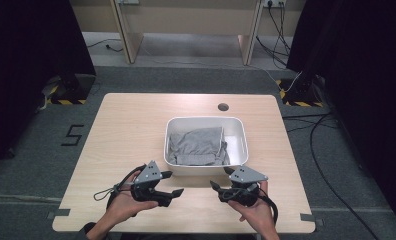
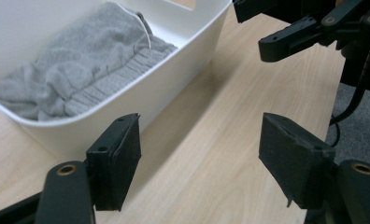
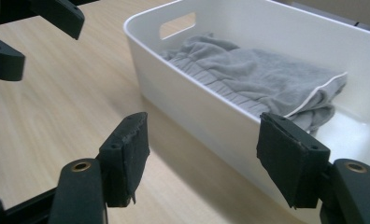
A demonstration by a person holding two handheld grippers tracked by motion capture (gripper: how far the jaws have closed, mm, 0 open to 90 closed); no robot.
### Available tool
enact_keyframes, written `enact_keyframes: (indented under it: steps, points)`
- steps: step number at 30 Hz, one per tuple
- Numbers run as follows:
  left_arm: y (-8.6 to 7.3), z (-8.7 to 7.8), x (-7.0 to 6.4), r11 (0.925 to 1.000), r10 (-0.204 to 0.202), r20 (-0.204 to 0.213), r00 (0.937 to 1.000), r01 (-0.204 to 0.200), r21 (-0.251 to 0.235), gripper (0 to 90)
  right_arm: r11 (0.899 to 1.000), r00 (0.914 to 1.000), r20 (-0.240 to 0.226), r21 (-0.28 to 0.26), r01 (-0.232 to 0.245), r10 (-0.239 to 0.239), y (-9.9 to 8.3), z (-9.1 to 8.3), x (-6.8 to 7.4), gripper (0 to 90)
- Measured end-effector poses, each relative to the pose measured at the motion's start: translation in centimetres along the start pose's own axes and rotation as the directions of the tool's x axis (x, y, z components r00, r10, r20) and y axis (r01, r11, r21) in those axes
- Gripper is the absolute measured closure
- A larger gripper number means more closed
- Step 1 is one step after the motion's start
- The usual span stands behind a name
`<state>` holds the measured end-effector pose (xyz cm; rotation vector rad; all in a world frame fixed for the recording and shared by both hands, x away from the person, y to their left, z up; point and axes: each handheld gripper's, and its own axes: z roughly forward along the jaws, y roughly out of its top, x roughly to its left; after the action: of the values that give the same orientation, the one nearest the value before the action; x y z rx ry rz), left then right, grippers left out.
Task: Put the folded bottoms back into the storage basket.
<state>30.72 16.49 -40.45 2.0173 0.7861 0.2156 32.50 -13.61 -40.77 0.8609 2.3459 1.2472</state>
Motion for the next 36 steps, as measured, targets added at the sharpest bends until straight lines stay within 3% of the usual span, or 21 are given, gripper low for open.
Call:
enact_keyframes:
  steps: [10,16,19,23,31,36]
  points:
    - [-3.3,-1.4,0.5,0.9968,-0.080,-0.006,0.9967,0.080,-0.003,29.9,0.999,0.9995,-0.023,0.031,-0.023,0.024,-2.0,-0.2,0.9,34.9]
    - [-4.4,-1.0,0.3,0.9976,-0.068,-0.016,0.9975,0.068,0.005,30.1,0.999,0.9988,-0.035,0.033,-0.033,0.034,-2.6,-0.3,1.4,35.0]
    - [-5.2,-0.3,0.3,0.9972,-0.068,-0.011,0.9976,0.068,0.030,30.1,0.999,0.9992,-0.038,0.045,-0.010,0.012,-2.9,-0.1,1.9,35.0]
    - [-5.7,0.0,0.4,0.9989,-0.043,-0.023,0.9988,0.043,0.017,29.1,0.999,0.9988,-0.048,0.035,-0.012,0.014,-3.3,-0.3,2.1,35.1]
    - [-6.8,0.1,0.5,0.9987,-0.049,-0.046,0.9977,0.050,0.008,20.3,0.999,0.9988,-0.044,0.034,-0.020,0.021,-4.6,-0.6,2.1,34.9]
    - [-7.7,0.1,0.6,0.9978,-0.063,-0.038,0.9972,0.064,0.018,15.6,0.998,0.9991,-0.031,0.050,-0.028,0.030,-5.6,-0.4,2.0,34.2]
